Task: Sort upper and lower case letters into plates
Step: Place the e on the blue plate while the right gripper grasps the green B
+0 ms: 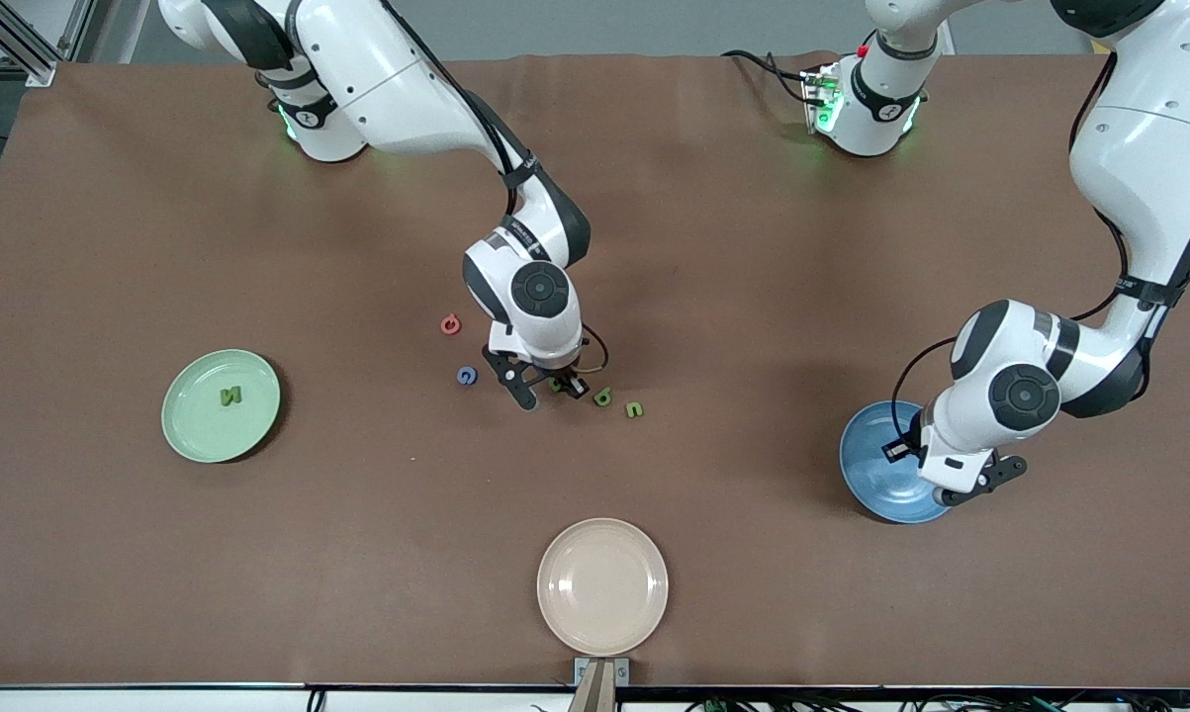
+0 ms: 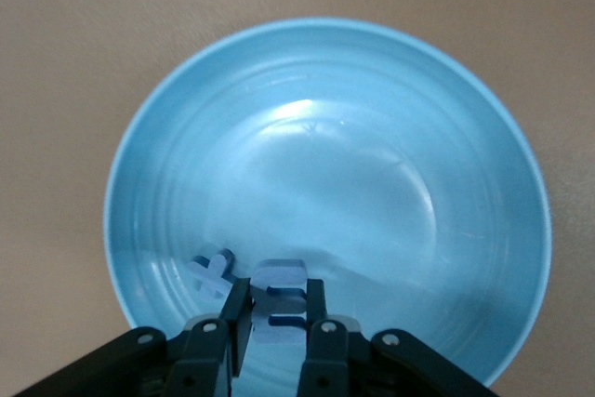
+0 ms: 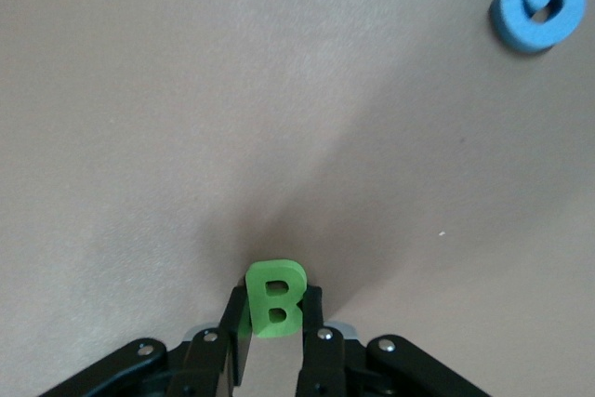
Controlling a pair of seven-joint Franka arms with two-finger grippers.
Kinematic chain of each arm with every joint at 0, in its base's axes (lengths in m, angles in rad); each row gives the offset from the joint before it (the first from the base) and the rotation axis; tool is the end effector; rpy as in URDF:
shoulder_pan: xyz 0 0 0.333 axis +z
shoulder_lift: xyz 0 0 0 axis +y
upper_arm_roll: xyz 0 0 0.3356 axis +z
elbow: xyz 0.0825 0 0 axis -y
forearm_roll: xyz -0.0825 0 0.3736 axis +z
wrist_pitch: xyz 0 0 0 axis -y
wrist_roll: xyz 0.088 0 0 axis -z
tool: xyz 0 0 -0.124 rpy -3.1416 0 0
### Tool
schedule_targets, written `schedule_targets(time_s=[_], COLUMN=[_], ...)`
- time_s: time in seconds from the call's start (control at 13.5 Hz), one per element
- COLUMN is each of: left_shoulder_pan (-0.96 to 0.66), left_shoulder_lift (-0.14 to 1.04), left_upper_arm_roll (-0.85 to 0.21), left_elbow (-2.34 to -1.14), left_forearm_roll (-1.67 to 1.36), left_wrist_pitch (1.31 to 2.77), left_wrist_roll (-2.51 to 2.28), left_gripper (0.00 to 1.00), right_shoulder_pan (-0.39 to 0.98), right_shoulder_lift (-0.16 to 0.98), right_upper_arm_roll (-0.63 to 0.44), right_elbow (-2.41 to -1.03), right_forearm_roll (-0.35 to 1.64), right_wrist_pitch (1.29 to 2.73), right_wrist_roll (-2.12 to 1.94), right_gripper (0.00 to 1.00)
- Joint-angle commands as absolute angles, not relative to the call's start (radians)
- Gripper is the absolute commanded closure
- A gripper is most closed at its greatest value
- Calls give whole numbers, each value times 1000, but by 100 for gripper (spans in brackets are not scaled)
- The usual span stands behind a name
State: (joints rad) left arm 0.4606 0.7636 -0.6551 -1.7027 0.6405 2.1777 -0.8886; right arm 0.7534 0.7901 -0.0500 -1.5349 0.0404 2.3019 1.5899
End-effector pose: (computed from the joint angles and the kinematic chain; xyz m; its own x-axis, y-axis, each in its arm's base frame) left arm 0.6627 -0.0519 0.2137 0.9167 0.3991 -0.0180 0.3957 -0.9133 -0.0968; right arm 0.5374 0.4647 0.1894 0.6221 -0.7829 0.0065 -0.7828 -0.6219 0.0218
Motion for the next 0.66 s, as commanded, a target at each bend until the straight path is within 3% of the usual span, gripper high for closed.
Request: schedule_targets(time_s=[0.0, 0.07, 0.15, 0.22, 0.3, 0.59], left_shoulder_pan=[466, 465, 463, 457, 451, 387], left_shoulder_lift=[776, 778, 779, 781, 779, 770], left_upper_arm_roll=[-661, -661, -663, -661, -663, -663], left_elbow=[-1715, -1715, -1709, -1704, -1704, -1698], left_forearm_roll=[660, 660, 660, 660, 661, 655], left_wrist_pitch=[2191, 2191, 2189, 2191, 2191, 2186], left_wrist_roll=[-890, -891, -888, -890, -885, -907], left_gripper=[99, 95, 70, 25, 0, 0], right_shoulder_pan=[741, 711, 674, 642, 606, 413], right_shoulder_lift=[726, 685, 640, 591, 525, 332], right_upper_arm_roll=[-66, -72, -72, -72, -72, -72], right_elbow=[-1513, -1517, -1528, -1557, -1609, -1836], right_forearm_roll=[38, 38, 40, 38, 38, 38], right_wrist_pitch=[2130, 2050, 1995, 1958, 1948, 1960], right_wrist_roll=[1427, 1331, 1245, 1165, 1064, 625], right_gripper=[96, 96, 96, 96, 96, 96])
